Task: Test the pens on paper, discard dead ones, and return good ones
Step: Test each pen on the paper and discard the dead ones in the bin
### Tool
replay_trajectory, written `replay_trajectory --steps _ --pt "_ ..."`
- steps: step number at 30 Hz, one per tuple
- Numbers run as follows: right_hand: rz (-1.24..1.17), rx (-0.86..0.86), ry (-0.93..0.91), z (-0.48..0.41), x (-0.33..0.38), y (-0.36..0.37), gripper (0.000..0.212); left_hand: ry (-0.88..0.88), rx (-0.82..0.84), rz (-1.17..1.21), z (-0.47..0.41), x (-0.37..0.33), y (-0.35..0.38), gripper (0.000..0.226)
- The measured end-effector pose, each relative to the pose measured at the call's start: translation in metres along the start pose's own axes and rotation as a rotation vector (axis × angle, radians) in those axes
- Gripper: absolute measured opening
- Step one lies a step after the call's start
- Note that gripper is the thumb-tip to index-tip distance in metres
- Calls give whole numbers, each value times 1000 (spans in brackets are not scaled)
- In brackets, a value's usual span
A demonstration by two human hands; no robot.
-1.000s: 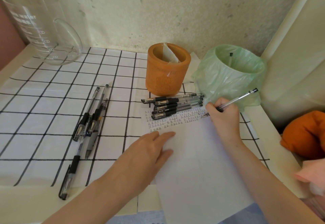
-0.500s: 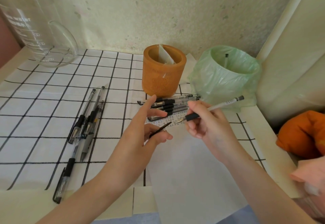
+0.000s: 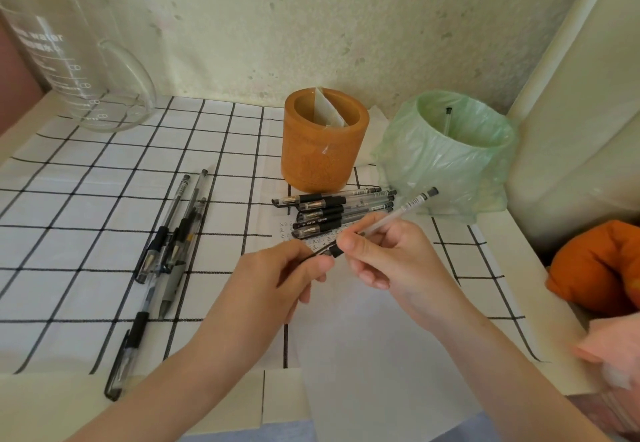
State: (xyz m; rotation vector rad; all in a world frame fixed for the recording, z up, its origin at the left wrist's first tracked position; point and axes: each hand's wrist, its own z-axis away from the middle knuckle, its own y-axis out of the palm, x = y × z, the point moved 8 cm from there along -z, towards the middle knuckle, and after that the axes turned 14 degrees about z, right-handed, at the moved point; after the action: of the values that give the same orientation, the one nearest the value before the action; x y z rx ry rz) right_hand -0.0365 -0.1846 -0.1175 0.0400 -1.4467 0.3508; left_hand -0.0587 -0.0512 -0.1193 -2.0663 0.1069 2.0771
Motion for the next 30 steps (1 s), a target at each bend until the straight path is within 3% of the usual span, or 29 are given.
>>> replay_trajectory --steps 7,18,24,30 --pt "-39 38 89 3 -6 3 11 181 -31 -200 1 -15 3 24" --pt "-56 87 89 6 5 8 13 235 -44 -219 6 -28 7 19" --pt "-118 104 82 10 5 14 13 419 -53 -543 6 -28 6 44" --pt "-113 115 98 9 4 17 15 272 -83 -252 5 -20 2 41"
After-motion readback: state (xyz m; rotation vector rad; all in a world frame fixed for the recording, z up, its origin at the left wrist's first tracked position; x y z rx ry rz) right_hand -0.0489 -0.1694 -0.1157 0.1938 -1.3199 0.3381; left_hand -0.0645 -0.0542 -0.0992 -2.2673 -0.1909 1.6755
